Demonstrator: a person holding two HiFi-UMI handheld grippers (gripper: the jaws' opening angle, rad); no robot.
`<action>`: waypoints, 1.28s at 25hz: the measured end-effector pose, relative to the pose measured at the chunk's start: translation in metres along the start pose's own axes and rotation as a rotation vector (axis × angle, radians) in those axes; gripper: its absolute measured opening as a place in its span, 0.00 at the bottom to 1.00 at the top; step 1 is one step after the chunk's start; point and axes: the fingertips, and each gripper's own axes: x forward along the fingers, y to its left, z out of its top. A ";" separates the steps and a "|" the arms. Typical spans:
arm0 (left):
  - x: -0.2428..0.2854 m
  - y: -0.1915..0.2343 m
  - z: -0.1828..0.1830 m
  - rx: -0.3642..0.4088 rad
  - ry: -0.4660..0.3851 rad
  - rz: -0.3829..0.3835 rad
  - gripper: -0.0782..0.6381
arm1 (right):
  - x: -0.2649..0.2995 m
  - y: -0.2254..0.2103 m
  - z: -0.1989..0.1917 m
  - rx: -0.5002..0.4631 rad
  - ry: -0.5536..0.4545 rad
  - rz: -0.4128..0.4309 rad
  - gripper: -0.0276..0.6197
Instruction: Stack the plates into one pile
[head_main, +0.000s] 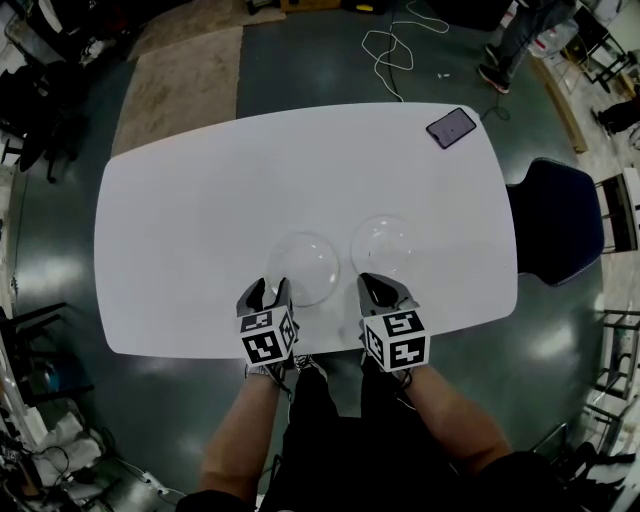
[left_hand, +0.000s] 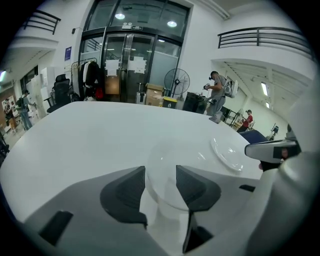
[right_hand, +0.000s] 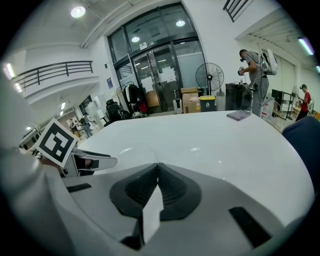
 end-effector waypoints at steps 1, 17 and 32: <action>-0.001 0.000 0.000 0.001 -0.002 0.001 0.40 | -0.001 0.000 0.000 0.000 0.000 0.000 0.07; -0.047 -0.025 0.033 0.109 -0.134 -0.066 0.15 | -0.027 0.002 0.024 -0.006 -0.093 -0.001 0.07; -0.119 -0.115 0.099 0.251 -0.302 -0.357 0.13 | -0.099 -0.008 0.092 -0.032 -0.271 -0.059 0.07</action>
